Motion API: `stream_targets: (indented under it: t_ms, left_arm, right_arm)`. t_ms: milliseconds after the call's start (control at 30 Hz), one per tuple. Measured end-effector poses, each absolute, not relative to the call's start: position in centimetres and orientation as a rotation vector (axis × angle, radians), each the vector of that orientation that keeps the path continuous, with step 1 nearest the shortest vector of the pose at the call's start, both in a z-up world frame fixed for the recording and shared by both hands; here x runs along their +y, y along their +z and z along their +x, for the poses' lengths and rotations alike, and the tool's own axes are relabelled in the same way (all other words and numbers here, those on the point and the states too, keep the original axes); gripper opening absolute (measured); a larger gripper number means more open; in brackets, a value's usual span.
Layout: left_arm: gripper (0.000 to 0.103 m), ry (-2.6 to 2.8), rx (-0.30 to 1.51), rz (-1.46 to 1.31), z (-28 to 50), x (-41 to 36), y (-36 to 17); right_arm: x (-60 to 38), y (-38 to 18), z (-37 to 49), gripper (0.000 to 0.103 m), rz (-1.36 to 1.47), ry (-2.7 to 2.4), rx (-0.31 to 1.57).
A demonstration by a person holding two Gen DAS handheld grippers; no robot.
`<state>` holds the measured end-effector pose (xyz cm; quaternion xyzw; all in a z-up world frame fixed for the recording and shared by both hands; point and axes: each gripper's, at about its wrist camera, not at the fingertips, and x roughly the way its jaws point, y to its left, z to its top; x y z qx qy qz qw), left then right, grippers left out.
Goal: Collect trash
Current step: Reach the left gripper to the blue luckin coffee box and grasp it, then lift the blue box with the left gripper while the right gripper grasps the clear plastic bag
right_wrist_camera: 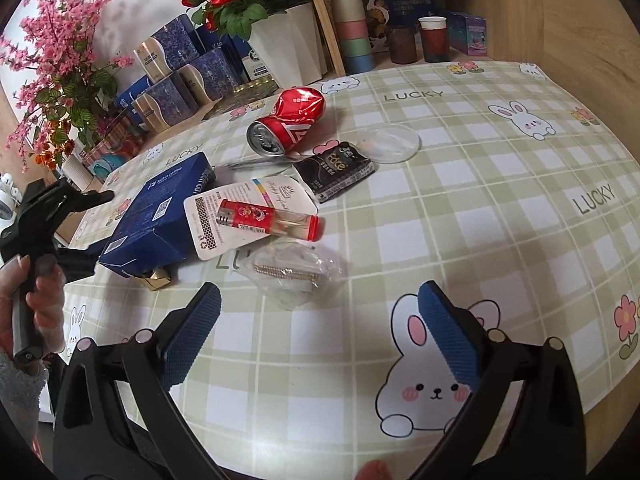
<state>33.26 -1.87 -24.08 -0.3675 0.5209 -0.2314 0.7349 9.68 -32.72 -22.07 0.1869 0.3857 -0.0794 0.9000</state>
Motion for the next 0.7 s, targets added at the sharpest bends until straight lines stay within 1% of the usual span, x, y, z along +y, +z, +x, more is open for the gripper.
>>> stream_targets:
  t_ms: [67, 367, 400, 500, 533, 600, 700]
  left_arm:
    - [0.062, -0.514, 1.154, -0.836, 33.7, -1.9, -24.8]
    - [0.062, -0.608, 1.158, -0.91, 34.5, -3.4, -26.7]
    - [0.06, -0.612, 1.159, -0.909, 34.5, -3.5, -26.8]
    - [0.049, -0.638, 1.164, -0.908, 34.5, -3.9, -27.0]
    - [0.037, -0.634, 1.174, -0.911, 34.5, -3.9, -27.1]
    - [0.035, -0.627, 1.18, -0.924, 34.3, -3.7, -27.0]
    - [0.022, -0.638, 1.114, -0.868, 33.5, -3.6, -24.5]
  right_arm:
    - [-32.7, -22.1, 9.9, 0.097, 0.384, -0.158, 0.8]
    - [-32.9, -22.2, 10.4, 0.097, 0.369, -0.151, 0.804]
    - [-32.9, -22.2, 10.4, 0.097, 0.369, -0.148, 0.804]
    - [-32.8, -22.2, 10.5, 0.097, 0.365, -0.146, 0.808]
    - [-32.8, -22.2, 10.5, 0.097, 0.363, -0.145, 0.81]
    - [-32.7, -22.2, 10.6, 0.097, 0.352, -0.146, 0.812]
    - [-32.4, -22.0, 10.8, 0.097, 0.311, -0.143, 0.807]
